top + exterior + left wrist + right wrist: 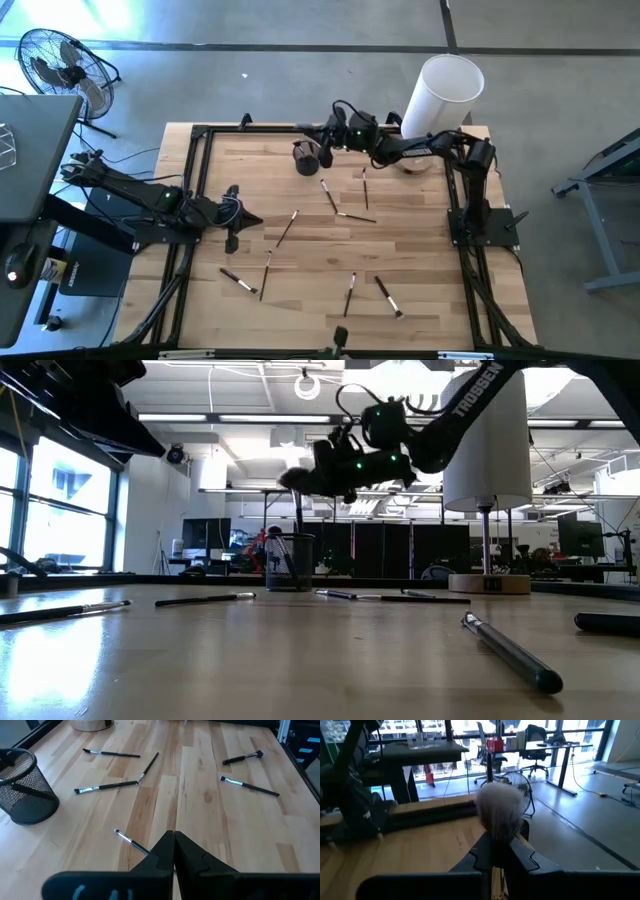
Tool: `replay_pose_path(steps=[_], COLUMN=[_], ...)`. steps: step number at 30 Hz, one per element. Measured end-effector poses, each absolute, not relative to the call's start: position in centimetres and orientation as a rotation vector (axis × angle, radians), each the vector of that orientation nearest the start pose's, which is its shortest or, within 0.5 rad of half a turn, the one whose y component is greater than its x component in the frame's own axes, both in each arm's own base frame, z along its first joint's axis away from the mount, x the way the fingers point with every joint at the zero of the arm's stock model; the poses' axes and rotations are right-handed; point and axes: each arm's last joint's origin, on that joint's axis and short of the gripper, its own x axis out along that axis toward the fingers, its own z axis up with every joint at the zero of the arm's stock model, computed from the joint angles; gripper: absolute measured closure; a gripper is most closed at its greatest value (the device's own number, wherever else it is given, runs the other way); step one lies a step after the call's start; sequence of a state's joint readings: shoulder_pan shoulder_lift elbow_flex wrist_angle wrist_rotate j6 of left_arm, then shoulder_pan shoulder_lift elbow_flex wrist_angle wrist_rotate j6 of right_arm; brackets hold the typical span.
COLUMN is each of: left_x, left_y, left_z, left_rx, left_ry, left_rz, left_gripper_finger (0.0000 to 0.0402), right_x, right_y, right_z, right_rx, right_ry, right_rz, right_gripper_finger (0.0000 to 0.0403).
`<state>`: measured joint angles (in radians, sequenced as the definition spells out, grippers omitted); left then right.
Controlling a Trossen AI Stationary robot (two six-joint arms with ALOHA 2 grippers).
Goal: Put items in baskets/containers
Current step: Put the highlighter brush into the pen holder, then put the eyeshadow brush into the pen holder
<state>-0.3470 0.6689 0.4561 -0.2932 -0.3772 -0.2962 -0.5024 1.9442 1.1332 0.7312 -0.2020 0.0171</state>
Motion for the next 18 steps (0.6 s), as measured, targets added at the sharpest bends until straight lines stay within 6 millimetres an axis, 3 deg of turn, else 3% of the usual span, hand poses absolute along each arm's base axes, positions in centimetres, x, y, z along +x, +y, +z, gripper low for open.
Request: replay_pose_path(steps=[4, 13, 18], left_x=[14.5, 15.0, 15.1], left_y=[-4.1, -4.3, -4.3], left_z=[22.6, 21.9, 22.0], left_rx=[-0.104, -0.086, -0.088], left_ry=[0.481, 0.524, 0.519], left_rz=[0.103, 0.109, 0.108], left_gripper_finger=[0.0402, 0.0401, 0.0401], right_x=[36.8, 36.5, 36.0], right_y=[-19.7, -19.5, -19.3], right_z=[19.3, 18.2, 19.6], right_rx=[0.056, 0.131, 0.122], right_ry=[0.102, 0.163, 0.16], right_rz=[-0.308, -0.337, -0.344], right_gripper_finger=[0.0377, 0.0263, 0.0226])
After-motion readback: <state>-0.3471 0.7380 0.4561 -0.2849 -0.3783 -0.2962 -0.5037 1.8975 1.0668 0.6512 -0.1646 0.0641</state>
